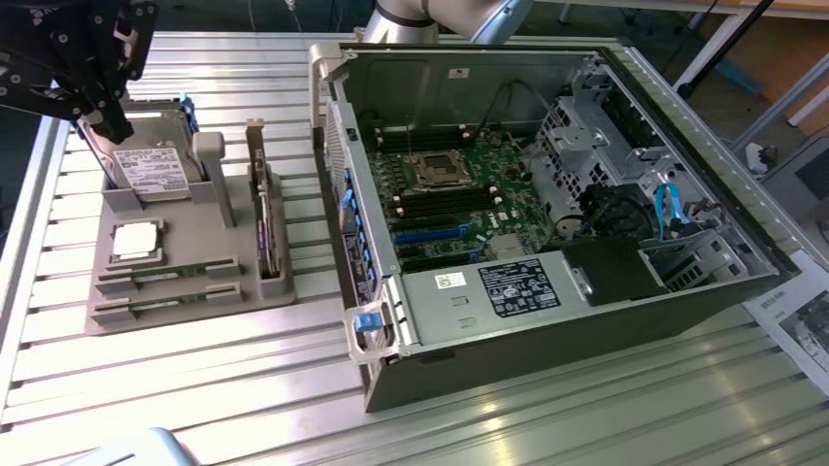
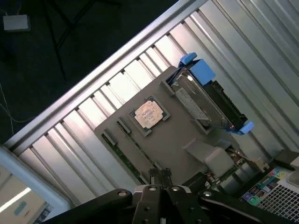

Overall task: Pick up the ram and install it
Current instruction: 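Pick up the ram and move it above insertion slot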

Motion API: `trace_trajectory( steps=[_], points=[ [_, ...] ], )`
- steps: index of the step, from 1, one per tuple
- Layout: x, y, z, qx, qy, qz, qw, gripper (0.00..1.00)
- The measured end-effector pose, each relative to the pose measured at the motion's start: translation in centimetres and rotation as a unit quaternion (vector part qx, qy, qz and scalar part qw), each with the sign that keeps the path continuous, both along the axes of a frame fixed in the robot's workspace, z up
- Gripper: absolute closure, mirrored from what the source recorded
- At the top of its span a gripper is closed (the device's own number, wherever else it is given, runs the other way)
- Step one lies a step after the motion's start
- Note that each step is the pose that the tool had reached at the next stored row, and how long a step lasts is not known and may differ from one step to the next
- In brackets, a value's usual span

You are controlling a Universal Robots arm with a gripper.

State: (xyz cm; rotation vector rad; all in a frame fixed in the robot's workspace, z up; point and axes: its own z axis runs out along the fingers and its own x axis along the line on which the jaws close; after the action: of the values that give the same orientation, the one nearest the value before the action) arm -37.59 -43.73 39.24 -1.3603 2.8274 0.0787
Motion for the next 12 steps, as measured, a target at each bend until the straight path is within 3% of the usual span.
trace_trajectory(
  steps=[3, 6, 11, 12],
  points=[
    [0.00, 0.00, -0.01, 0.0000, 0.0000, 0.032, 0.9995, 0.90],
    [0.00, 0.00, -0.02, 0.0000, 0.0000, 0.071, 0.9974, 0.90],
    [0.00, 0.00, -0.04, 0.0000, 0.0000, 0.125, 0.9921, 0.90],
    [0.00, 0.00, -0.05, 0.0000, 0.0000, 0.140, 0.9901, 0.90]
  ],
)
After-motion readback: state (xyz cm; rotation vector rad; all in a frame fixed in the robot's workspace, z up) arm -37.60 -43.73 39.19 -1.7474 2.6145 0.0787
